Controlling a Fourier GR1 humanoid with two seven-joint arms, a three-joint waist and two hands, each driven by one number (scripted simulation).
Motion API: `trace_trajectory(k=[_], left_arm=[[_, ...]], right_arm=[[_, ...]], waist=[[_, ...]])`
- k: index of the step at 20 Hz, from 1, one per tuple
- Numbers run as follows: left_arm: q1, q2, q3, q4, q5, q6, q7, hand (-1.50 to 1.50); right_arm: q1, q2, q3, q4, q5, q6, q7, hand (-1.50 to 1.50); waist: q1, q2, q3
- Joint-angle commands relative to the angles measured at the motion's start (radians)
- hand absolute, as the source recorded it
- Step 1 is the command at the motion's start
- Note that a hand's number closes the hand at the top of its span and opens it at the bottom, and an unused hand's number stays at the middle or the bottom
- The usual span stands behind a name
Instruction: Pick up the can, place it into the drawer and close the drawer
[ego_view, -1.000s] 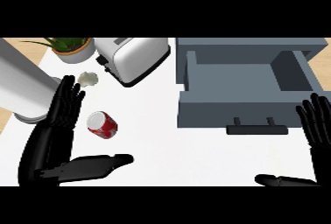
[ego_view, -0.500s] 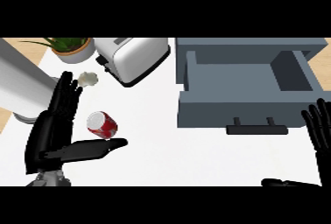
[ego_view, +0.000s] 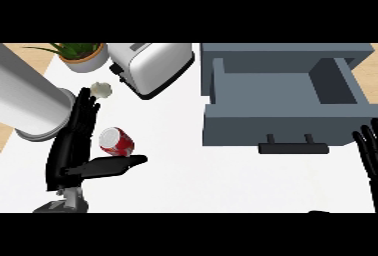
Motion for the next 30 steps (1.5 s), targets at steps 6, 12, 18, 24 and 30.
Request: trace_trajectory(k=[6, 12, 18, 24, 30], left_arm=[[0.003, -0.011, 0.024, 0.172, 0.018, 0.017, -0.142, -1.50], [0.000, 0.039, 0.128, 0.280, 0.087, -0.023, -0.260, -1.50], [0.068, 0.020, 0.100, 0.324, 0.057, -0.017, -0.339, -1.50], [0.032, 0.055, 0.132, 0.343, 0.083, -0.039, -0.304, -1.50], [0.070, 0.061, 0.148, 0.452, 0.098, -0.080, -0.436, -1.50]], right_arm=[[-0.030, 0.014, -0.021, 0.062, 0.019, 0.021, -0.046, -1.50], [-0.027, 0.018, -0.028, 0.097, 0.033, 0.044, -0.093, -1.50], [-0.015, -0.011, -0.103, 0.097, -0.042, 0.089, -0.086, -1.50], [-0.016, 0.049, -0.018, 0.069, 0.045, 0.048, -0.069, -1.50], [-0.038, -0.011, -0.098, 0.051, -0.033, 0.093, -0.025, -1.50]], waist=[[0.001, 0.000, 0.000], [0.001, 0.001, 0.000], [0.001, 0.000, 0.000], [0.002, -0.001, 0.000], [0.002, -0.001, 0.000]])
